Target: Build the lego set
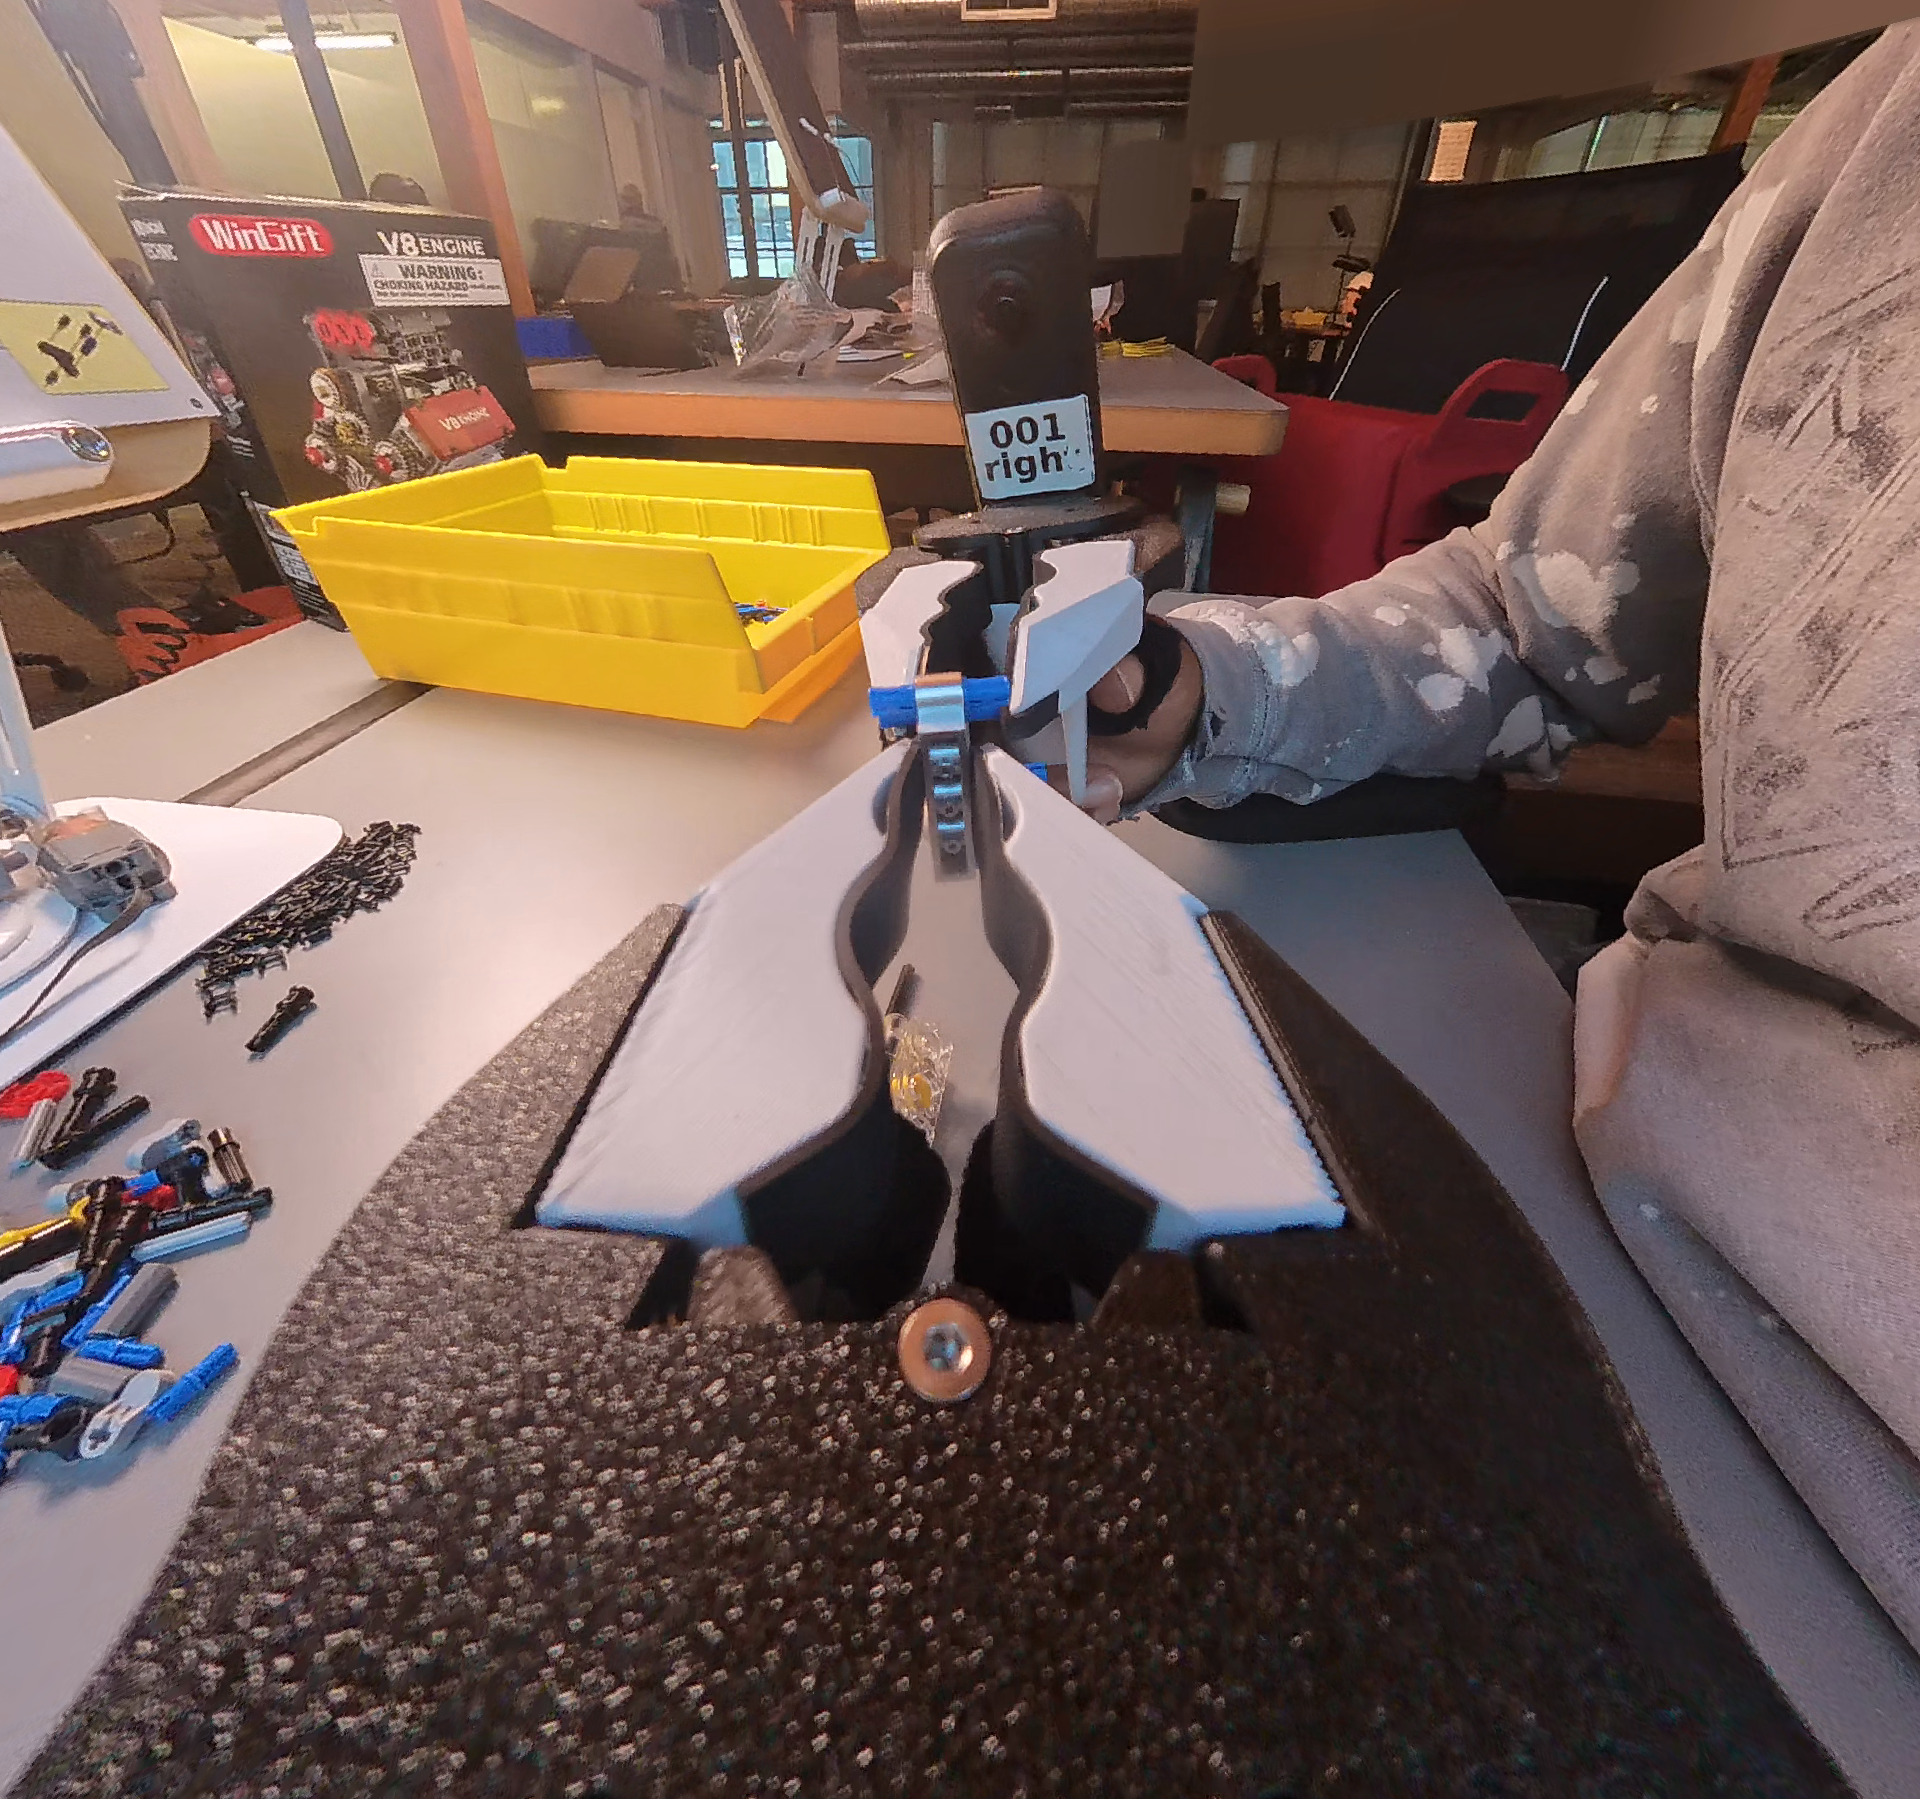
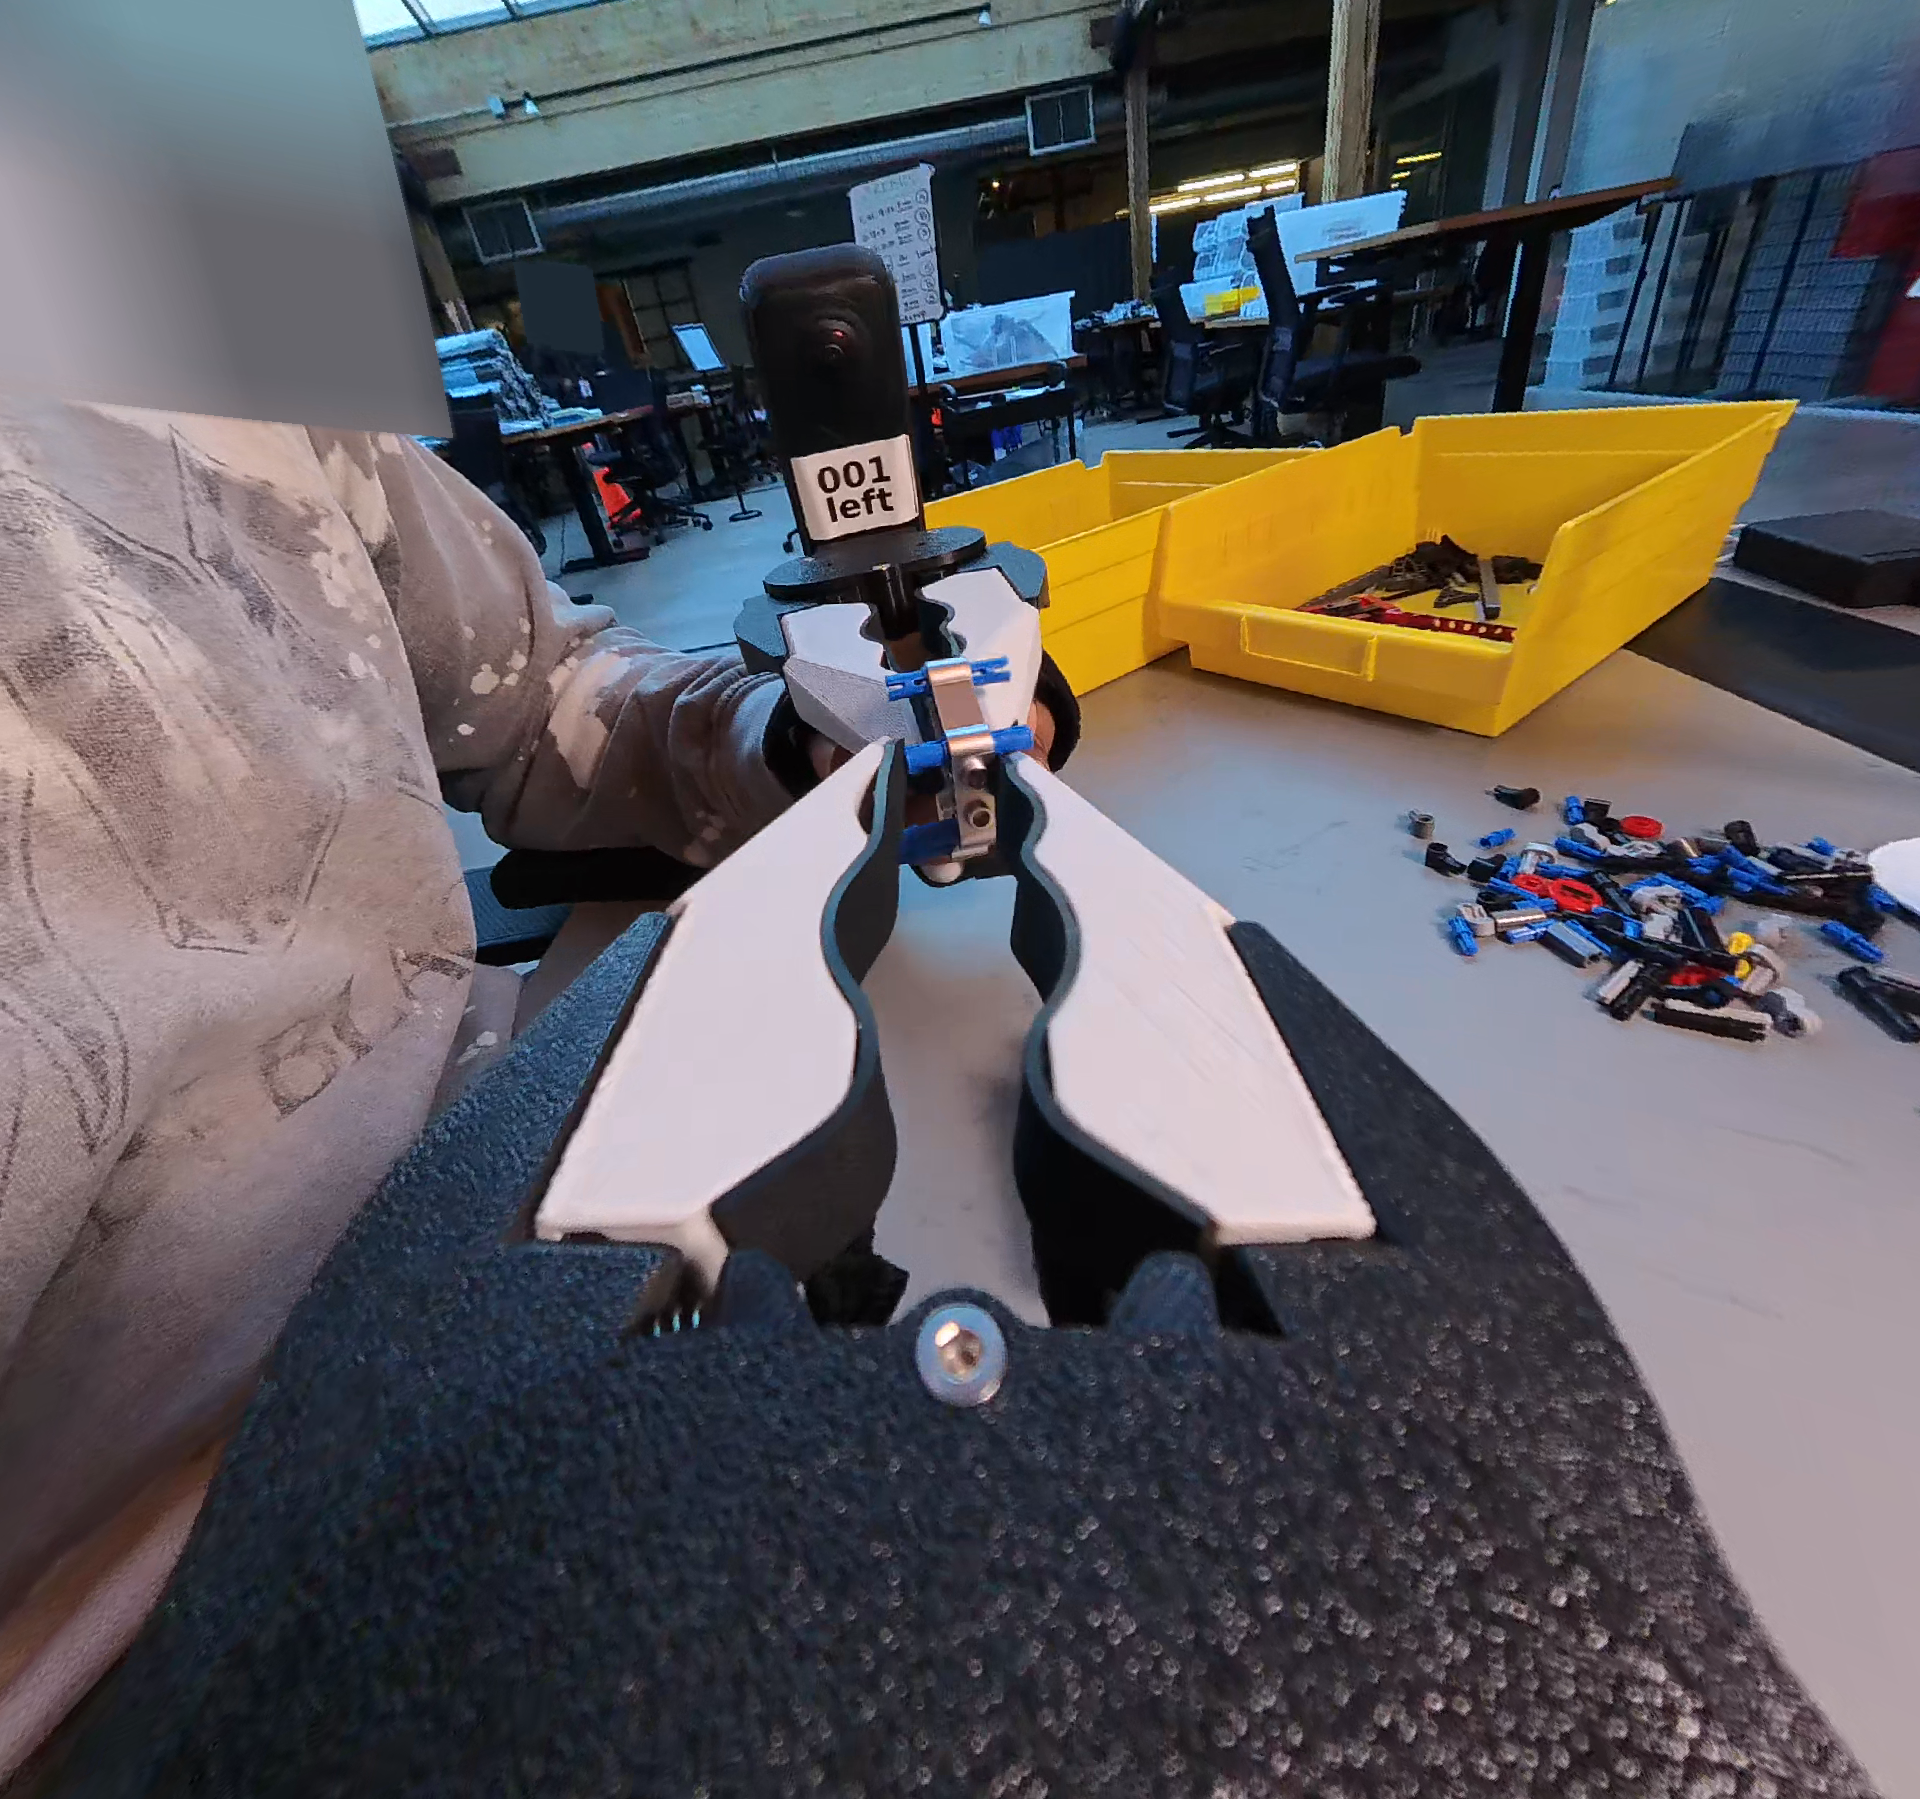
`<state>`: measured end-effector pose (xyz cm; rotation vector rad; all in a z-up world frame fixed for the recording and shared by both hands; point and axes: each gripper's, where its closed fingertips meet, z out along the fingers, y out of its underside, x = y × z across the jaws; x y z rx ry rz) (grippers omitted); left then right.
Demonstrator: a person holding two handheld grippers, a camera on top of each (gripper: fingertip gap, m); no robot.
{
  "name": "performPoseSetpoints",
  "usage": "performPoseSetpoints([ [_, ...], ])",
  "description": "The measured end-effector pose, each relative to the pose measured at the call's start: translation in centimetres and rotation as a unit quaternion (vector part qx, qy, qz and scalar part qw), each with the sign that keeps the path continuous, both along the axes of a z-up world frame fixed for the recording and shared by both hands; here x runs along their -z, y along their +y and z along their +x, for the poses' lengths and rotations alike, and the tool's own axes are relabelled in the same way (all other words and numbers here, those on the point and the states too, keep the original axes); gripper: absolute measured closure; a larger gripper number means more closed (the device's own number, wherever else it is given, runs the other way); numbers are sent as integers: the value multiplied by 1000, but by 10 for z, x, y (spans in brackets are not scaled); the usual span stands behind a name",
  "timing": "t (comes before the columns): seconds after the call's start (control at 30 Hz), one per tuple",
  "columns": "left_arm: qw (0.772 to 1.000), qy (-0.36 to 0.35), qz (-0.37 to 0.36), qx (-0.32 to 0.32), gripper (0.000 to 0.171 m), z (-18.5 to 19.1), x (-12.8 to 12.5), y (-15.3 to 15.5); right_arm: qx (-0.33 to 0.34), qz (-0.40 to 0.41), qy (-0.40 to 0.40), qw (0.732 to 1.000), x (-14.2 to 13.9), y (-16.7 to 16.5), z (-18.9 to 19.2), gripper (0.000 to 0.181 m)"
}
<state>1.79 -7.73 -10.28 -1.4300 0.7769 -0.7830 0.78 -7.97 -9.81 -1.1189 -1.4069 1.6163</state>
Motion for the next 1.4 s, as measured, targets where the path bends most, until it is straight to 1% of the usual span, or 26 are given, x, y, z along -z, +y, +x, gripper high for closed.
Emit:
performPoseSetpoints([
  [0.37,1000,-8,-12,0,165,0,0,1,-7,-26,4,1000,1,2,0,168],
  [0.43,1000,-27,-14,7,165,-1,-1,1,-12,-35,2,999,1,1,-2,168],
  [0.5,999,-47,1,8,166,-2,-8,1,-10,-34,18,999,-4,2,-2,167],
  [0.57,999,-38,29,6,166,-1,-11,-2,-9,-21,31,999,-9,-1,0,166],
  [0.7,997,-14,73,1,166,2,-16,-8,0,37,46,998,-12,-8,3,165],
  [0.8,994,11,108,-17,165,3,-18,-9,11,90,49,995,-10,-10,4,159],
  [0.87,993,11,117,-22,165,3,-21,-10,12,100,51,994,-11,-11,6,156],
  [0.97,993,4,117,-26,166,-1,-23,-8,16,108,40,993,-5,-10,4,147],
  [1.03,994,-10,110,-21,165,-2,-25,-9,18,109,30,993,0,-9,2,146],
  [1.13,995,-24,99,-11,166,-1,-24,-9,11,90,33,995,0,-11,0,149],
  [1.2,995,-33,92,0,165,2,-23,-10,2,72,35,997,-2,-13,0,159],
  [1.27,996,-43,78,11,165,3,-22,-11,-14,51,32,998,-3,-15,2,159],
  [1.33,997,-37,57,19,163,3,-15,-9,-21,21,42,999,-10,-11,6,159],
  [1.4,999,-29,39,17,163,3,-8,-6,-16,16,36,999,-11,-5,7,159],
])
